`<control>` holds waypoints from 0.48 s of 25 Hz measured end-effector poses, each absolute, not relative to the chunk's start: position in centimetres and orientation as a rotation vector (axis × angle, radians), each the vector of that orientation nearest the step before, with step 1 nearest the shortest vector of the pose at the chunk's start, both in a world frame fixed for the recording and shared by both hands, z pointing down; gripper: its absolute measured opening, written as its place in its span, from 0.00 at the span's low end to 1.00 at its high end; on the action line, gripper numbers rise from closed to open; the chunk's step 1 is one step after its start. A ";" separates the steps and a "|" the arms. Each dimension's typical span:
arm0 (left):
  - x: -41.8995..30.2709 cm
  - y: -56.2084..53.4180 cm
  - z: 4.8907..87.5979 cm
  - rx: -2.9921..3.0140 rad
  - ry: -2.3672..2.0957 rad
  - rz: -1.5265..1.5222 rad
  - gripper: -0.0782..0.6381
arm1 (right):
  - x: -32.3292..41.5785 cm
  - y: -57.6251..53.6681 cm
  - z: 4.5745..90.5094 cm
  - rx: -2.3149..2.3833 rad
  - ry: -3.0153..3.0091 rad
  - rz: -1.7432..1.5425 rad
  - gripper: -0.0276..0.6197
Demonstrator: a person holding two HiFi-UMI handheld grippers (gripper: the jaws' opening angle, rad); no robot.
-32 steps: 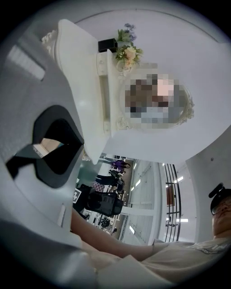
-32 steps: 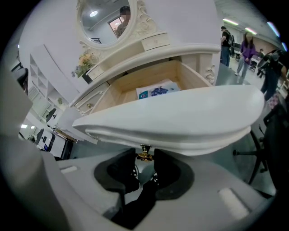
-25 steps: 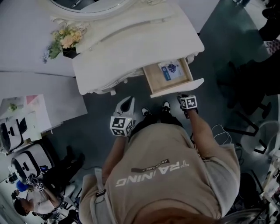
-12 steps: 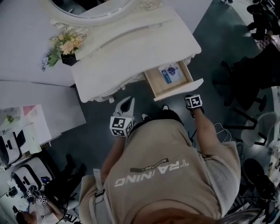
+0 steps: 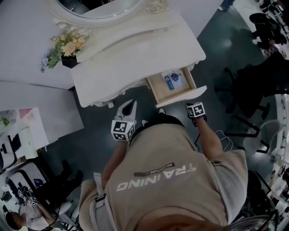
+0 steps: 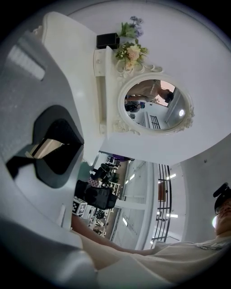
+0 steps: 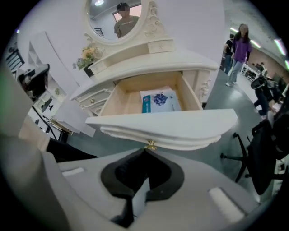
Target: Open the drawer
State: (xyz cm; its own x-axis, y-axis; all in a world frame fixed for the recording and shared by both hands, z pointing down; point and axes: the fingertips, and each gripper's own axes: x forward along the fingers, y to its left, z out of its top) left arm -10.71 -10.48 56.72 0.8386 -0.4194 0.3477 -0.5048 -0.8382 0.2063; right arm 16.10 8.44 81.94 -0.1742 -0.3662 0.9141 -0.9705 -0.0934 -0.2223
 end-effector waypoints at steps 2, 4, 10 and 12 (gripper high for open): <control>-10.0 -11.0 56.3 2.742 -0.709 0.399 0.11 | 15.4 6.5 79.1 1.477 -1.688 1.203 0.05; -9.1 -11.4 56.1 2.743 -0.721 0.383 0.11 | 14.9 4.4 75.8 1.465 -1.796 1.117 0.05; -8.1 -12.9 54.0 2.737 -0.819 0.349 0.11 | 13.1 -0.4 66.9 1.420 -1.985 0.936 0.05; -7.8 -13.4 52.6 2.740 -0.874 0.353 0.11 | 12.8 -2.4 63.6 1.407 -2.056 0.819 0.05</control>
State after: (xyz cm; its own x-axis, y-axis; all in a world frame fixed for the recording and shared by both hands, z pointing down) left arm -7.81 -13.42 52.58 0.7916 -0.5325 0.2997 -0.5914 -0.7912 0.1561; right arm 12.77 -2.41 63.56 -0.3303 -0.6309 0.7020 -0.9408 0.2796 -0.1915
